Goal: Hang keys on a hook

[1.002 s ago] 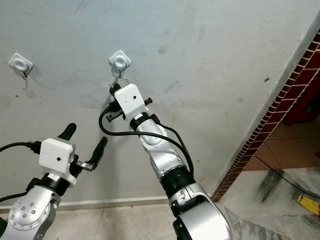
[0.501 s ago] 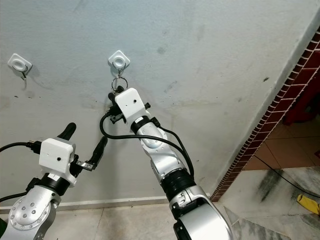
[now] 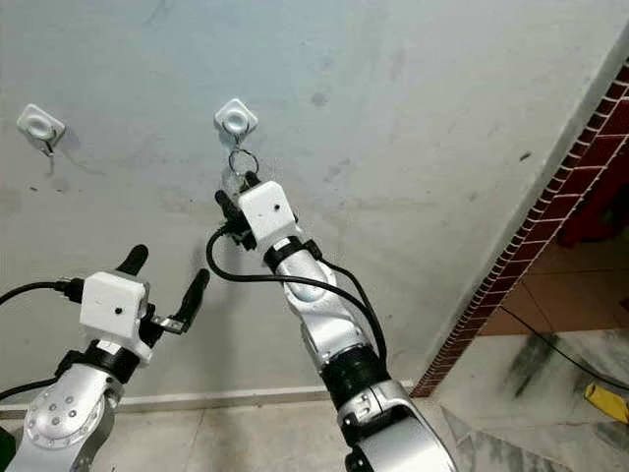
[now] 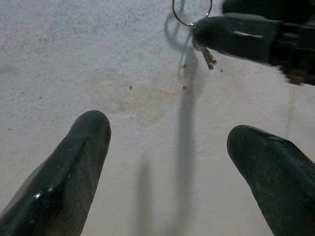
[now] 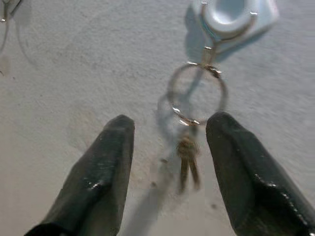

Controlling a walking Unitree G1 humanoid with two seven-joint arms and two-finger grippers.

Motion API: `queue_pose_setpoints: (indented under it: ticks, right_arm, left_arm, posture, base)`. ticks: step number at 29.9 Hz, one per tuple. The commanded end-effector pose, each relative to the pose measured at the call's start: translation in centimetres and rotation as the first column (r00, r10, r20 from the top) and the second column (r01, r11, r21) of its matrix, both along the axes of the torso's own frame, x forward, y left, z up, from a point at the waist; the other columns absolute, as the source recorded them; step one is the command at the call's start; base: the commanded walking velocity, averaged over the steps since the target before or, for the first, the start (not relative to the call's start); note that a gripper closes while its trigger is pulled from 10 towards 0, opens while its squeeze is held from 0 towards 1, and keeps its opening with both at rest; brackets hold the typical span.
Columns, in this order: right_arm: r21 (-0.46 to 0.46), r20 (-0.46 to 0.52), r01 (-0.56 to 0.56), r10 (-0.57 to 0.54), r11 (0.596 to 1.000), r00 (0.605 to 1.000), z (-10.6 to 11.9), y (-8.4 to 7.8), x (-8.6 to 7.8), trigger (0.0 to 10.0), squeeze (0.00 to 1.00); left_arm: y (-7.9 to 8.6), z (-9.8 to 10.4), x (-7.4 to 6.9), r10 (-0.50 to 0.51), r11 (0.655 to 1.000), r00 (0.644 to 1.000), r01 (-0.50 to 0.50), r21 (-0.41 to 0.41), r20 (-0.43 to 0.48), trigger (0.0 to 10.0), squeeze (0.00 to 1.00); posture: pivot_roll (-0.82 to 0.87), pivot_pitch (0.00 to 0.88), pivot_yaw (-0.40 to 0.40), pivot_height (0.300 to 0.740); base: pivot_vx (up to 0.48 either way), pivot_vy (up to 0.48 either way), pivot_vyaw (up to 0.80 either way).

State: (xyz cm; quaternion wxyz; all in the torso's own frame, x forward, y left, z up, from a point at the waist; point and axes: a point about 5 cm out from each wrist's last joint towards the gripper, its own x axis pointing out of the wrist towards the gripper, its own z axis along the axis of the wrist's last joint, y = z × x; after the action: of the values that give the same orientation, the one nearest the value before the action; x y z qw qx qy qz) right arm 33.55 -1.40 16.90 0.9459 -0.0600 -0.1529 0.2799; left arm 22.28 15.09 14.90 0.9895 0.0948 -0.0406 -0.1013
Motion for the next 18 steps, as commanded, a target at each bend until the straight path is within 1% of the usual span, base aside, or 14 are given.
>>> queue_pose_setpoints:
  ticks: [1,3,4,5,6,7,8,9,11,12,14,16,17,18]
  right_arm:
    - [0.019,0.001,0.014,-0.014,1.0,1.0,0.3,-0.6,0.0,10.0,1.0]
    - [0.02,-0.006,0.02,-0.02,1.0,1.0,0.1,-1.0,-0.1,10.0,1.0]
    - [0.029,-0.014,0.019,-0.018,0.999,1.0,-0.2,-1.5,-0.5,10.0,1.0]
    - [0.029,-0.014,0.019,-0.018,0.999,1.0,-0.2,-1.5,-0.5,10.0,1.0]
    - [0.031,-0.013,0.025,-0.025,0.999,1.0,-0.3,-1.9,-0.7,10.0,1.0]
    - [0.031,-0.014,0.034,-0.034,0.999,0.999,-0.4,-2.6,-1.3,10.0,1.0]
    - [0.031,-0.014,0.034,-0.034,0.999,0.999,-0.4,-2.6,-1.3,10.0,1.0]
    - [0.041,-0.024,0.049,-0.048,0.998,0.999,-0.4,-3.6,-1.9,10.0,1.0]
    - [0.049,-0.04,0.059,-0.057,0.997,0.998,-0.4,-4.3,-2.4,10.0,1.0]
    - [0.036,-0.041,0.077,-0.076,0.996,0.996,-0.4,-5.2,-3.1,10.0,1.0]
    - [0.027,-0.063,0.11,-0.108,0.994,0.992,-0.6,-6.2,-3.7,10.0,1.0]
    - [0.016,-0.11,0.144,-0.141,0.989,0.984,-1.0,-7.7,-4.6,10.0,1.0]
    - [0.016,-0.128,0.148,-0.145,0.989,0.981,-1.1,-8.3,-5.0,10.0,1.0]
    - [0.014,-0.133,0.154,-0.151,0.988,0.979,-1.2,-8.6,-5.2,10.0,1.0]
  left_arm:
    - [0.1,-0.3,0.2,0.017,1.0,1.0,-0.017,0.006,-0.011,10.0,0.0]
    - [0.2,-0.4,0.3,0.029,1.0,0.999,-0.029,-0.002,-0.018,10.0,0.0]
    - [0.2,-0.5,0.3,0.035,0.999,0.999,-0.035,-0.006,-0.02,10.0,0.0]
    - [0.2,-0.5,0.3,0.035,0.999,0.999,-0.035,-0.006,-0.02,10.0,0.0]
    - [0.3,-0.5,0.3,0.037,0.999,0.999,-0.037,-0.007,-0.021,10.0,0.0]
    - [0.3,-0.5,0.3,0.045,0.999,0.999,-0.046,-0.012,-0.024,10.0,0.0]
    - [0.3,-0.5,0.3,0.045,0.999,0.999,-0.046,-0.012,-0.024,10.0,0.0]
    - [0.4,-0.6,0.3,0.052,0.999,0.998,-0.052,-0.013,-0.025,10.0,0.0]
    - [0.5,-0.7,0.3,0.064,0.998,0.997,-0.065,-0.019,-0.03,10.0,0.0]
    - [0.6,-0.9,0.2,0.073,0.997,0.997,-0.074,-0.025,-0.038,10.0,0.0]
    - [0.7,-1.3,0.2,0.082,0.996,0.995,-0.084,-0.042,-0.053,10.0,0.0]
    - [0.4,-1.5,0.5,0.094,0.994,0.993,-0.097,-0.055,-0.07,10.0,0.0]
    - [0.1,-1.4,0.7,0.081,0.994,0.994,-0.086,-0.069,-0.07,10.0,0.0]
    - [0.1,-1.4,0.8,0.079,0.993,0.994,-0.085,-0.079,-0.076,10.0,0.0]
  posture:
    - [0.23,0.006,-0.002,0.74]
    - [0.23,0.005,-0.001,0.74]
    - [0.22,0.004,-0.001,0.74]
    - [0.22,0.004,-0.001,0.74]
    - [0.22,0.004,-0.002,0.74]
    - [0.2,0.004,-0.002,0.74]
    - [0.2,0.004,-0.002,0.74]
    - [0.2,0.003,-0.003,0.74]
    - [0.18,0.0,-0.004,0.74]
    - [0.17,0.0,-0.001,0.74]
    - [0.14,0.0,0.0,0.74]
    - [0.12,0.0,0.002,0.74]
    - [0.12,0.0,0.002,0.74]
    - [0.11,0.0,0.005,0.74]
  base:
    - [0.0,0.0,0.0]
    - [0.0,0.0,0.0]
    - [0.0,0.0,0.0]
    - [0.0,0.0,0.0]
    - [0.0,0.0,0.0]
    - [0.0,0.0,0.0]
    - [0.0,0.0,0.0]
    - [0.0,0.0,0.0]
    - [0.0,0.0,0.0]
    - [0.0,0.0,0.0]
    - [0.0,0.0,0.0]
    - [0.0,0.0,0.0]
    - [0.0,0.0,0.0]
    - [0.0,0.0,0.0]
